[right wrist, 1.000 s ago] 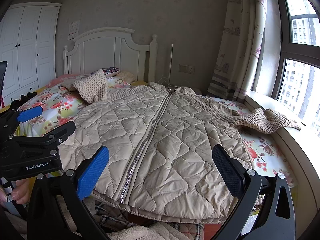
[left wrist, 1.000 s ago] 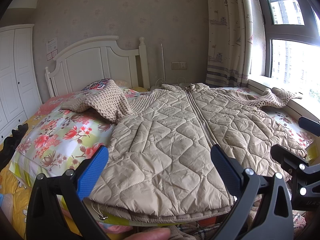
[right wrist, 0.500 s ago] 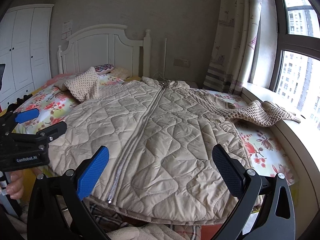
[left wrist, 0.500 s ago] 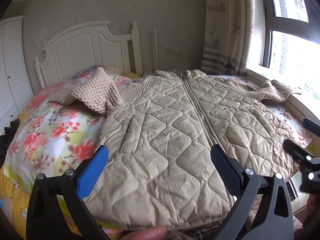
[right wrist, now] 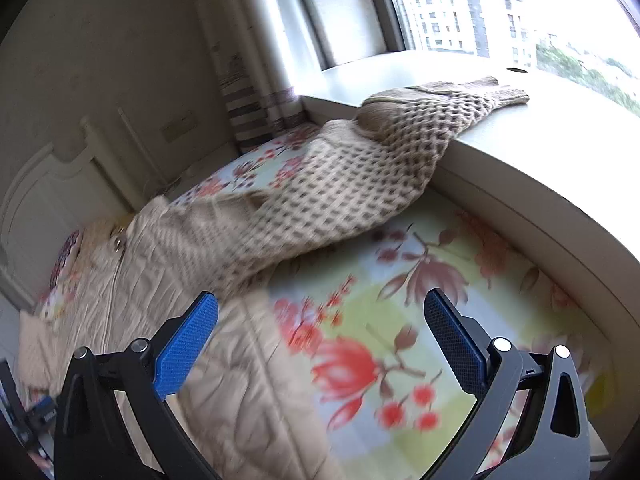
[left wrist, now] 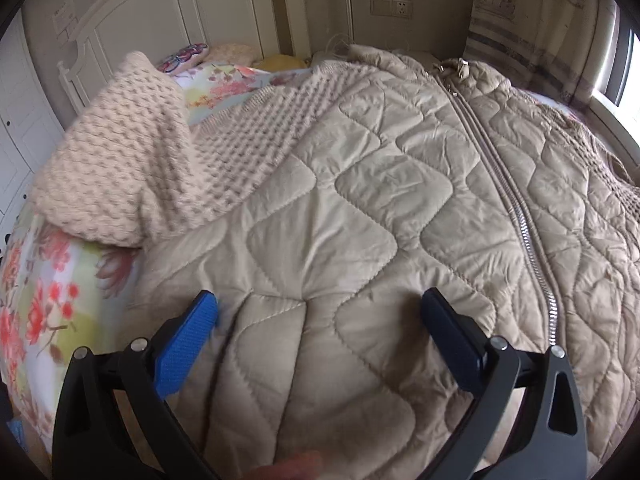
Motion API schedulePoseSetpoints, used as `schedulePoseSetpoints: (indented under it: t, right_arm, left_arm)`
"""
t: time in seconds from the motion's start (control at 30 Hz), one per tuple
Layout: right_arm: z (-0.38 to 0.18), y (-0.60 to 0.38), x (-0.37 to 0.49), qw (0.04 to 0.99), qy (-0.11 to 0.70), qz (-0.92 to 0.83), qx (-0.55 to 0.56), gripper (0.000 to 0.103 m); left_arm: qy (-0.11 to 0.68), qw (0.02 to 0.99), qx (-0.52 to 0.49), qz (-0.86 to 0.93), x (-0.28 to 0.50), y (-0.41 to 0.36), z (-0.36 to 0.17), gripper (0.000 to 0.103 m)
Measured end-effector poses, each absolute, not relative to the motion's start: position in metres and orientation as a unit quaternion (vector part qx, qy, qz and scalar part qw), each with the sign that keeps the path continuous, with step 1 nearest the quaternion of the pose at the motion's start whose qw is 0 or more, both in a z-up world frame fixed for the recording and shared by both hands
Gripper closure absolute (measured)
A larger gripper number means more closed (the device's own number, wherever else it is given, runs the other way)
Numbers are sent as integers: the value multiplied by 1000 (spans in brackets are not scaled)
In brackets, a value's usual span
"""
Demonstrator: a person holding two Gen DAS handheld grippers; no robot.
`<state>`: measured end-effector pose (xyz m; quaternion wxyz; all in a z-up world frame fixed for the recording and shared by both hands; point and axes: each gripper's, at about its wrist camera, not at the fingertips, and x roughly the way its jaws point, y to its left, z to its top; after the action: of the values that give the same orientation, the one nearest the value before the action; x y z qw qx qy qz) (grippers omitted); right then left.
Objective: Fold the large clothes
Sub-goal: 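Grasp the knitted sleeve cuff with the right tool and lift it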
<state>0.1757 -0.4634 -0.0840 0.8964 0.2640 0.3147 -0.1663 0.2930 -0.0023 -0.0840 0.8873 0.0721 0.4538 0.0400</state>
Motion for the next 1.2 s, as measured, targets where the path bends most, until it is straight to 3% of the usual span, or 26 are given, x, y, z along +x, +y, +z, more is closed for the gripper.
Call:
schedulePoseSetpoints:
  t: [0.27,0.33,0.5,0.57,0.77,0.9,1.0,1.03,1.07,1.1,1.13,1.17,1.2]
  right_arm:
    - [-125,-551,237,850,278,-212,393,5]
    - [-133,-564,243,837,268,-224,421,13]
    - [-125,-576,245,844,230,-255,412,72]
    - [-112,-572,246,858,218,-262,385,82]
    - [-32,-522,256,920,144,-284,230,83]
    - [8,-385,278,972,114,-194,-63,83]
    - [-30,-253,266,934,118,-55,-331,82]
    - [-58,-217,260,900,148,-12,-411,77]
    - [-84,-193,252,868,187,29,-458,65]
    - [-105,-175,242,844,223,68,-482,46]
    - [-125,-168,237,831,250,93,-488,40]
    - [-128,-171,233,844,251,93,-465,47]
    - [-124,-182,233,859,262,78,-432,37]
  left_arm:
    - [445,895,37,22,291,11,-93,2]
    - [445,895,37,21,292,7,-95,2]
    - [447,894,30,17,293,4,-97,2]
    - [447,894,30,17,293,5,-96,2]
    - [446,894,28,16,293,6,-96,2]
    - [446,894,27,16,293,6,-95,2]
    - [446,894,26,15,292,6,-95,2]
    - [446,894,26,14,292,6,-95,2]
    - [446,895,25,13,292,7,-95,2]
    - [446,895,24,12,291,7,-95,2]
    - [445,895,23,11,291,8,-95,2]
    - [445,895,23,10,291,8,-95,2]
    - [445,895,23,10,291,8,-94,2]
